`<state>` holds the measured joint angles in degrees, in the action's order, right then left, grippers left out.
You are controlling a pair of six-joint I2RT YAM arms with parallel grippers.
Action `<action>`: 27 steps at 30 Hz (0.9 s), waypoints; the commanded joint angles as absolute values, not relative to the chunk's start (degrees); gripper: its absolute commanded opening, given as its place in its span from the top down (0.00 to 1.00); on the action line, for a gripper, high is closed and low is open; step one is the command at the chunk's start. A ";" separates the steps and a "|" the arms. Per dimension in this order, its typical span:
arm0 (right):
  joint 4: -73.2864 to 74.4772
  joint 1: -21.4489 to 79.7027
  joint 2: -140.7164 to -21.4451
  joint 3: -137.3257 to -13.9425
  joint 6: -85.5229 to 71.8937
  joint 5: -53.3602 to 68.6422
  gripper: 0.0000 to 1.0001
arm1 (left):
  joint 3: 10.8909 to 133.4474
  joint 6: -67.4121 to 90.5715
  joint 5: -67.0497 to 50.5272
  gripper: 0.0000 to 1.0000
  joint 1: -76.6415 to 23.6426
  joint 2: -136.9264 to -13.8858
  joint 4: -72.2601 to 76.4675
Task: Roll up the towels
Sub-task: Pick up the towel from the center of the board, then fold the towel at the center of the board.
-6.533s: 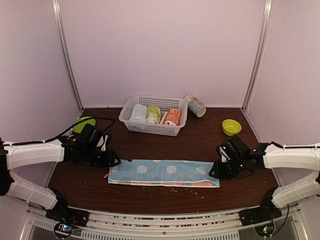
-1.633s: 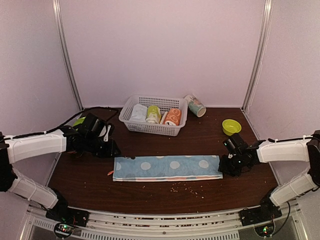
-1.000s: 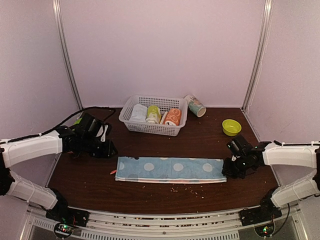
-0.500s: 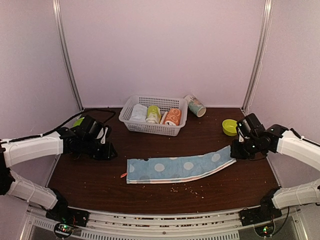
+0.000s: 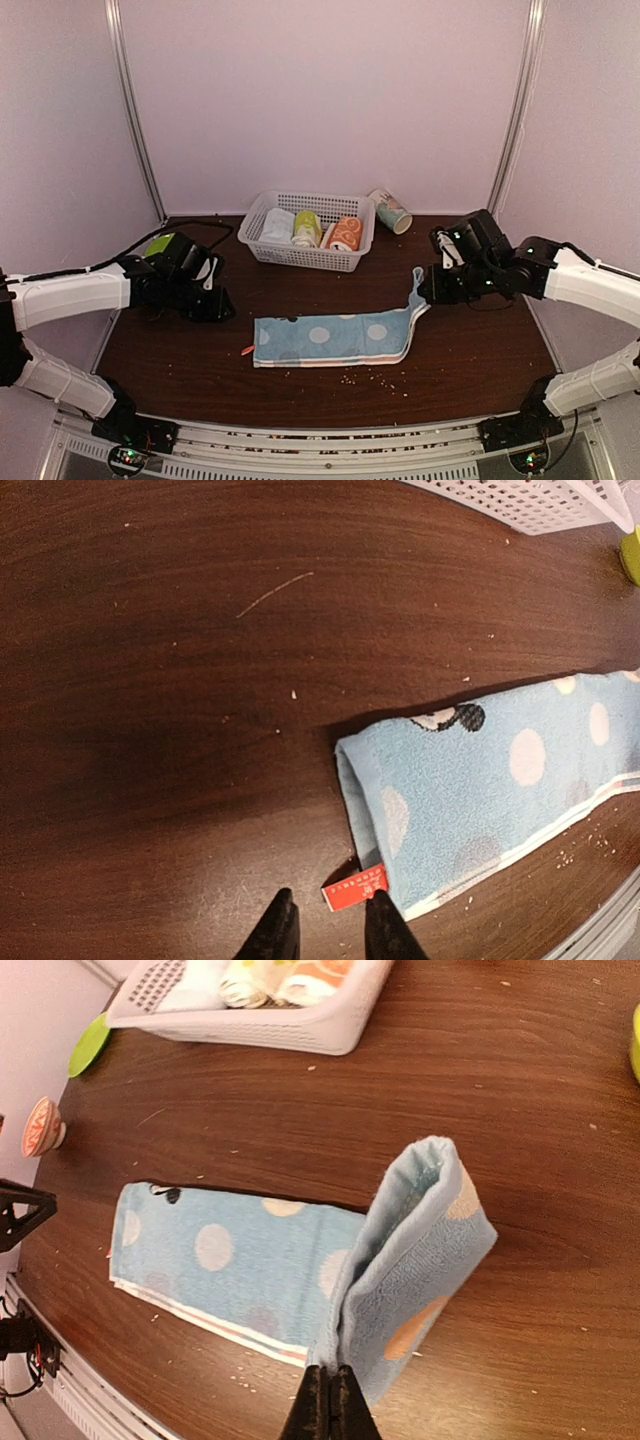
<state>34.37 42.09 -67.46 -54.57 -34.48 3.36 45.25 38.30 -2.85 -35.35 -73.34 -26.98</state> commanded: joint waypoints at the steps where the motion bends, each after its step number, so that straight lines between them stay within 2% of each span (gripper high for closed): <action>1: 27.47 48.44 -73.76 -59.50 -37.52 3.69 1.00 | 43.57 38.88 -3.51 0.76 -35.67 -72.33 -25.22; 11: 20.84 56.39 -89.65 -69.20 -39.27 5.57 1.00 | 40.17 39.04 -3.55 0.76 -35.60 -70.44 -24.73; 27: 17.76 59.69 -105.70 -77.76 -40.78 8.61 1.00 | 37.73 39.18 -4.43 0.76 -35.67 -70.66 -23.13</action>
<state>19.38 58.94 -104.18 -75.57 -40.27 7.51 38.52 38.72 -3.70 -35.35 -71.22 -25.52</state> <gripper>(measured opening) 0.018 0.241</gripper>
